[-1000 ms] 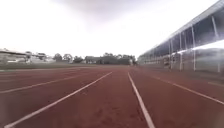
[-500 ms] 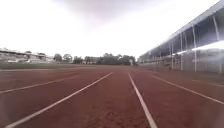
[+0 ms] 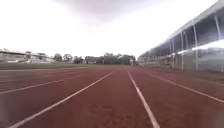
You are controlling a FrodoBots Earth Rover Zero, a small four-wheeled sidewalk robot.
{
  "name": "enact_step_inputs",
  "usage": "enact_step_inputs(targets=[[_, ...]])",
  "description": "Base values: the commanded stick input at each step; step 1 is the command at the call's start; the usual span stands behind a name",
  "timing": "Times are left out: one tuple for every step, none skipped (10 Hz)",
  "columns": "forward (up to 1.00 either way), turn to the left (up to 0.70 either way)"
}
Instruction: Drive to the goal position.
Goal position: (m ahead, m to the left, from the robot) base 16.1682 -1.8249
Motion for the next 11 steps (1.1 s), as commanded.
enact_step_inputs(targets=[[0.45,0.00],[0.45,0.00],[0.45,0.00],[0.45,0.00],[0.45,0.00],[0.45,0.00],[0.45,0.00],[0.45,0.00],[0.45,0.00],[0.45,0.00],[0.45,0.00]])
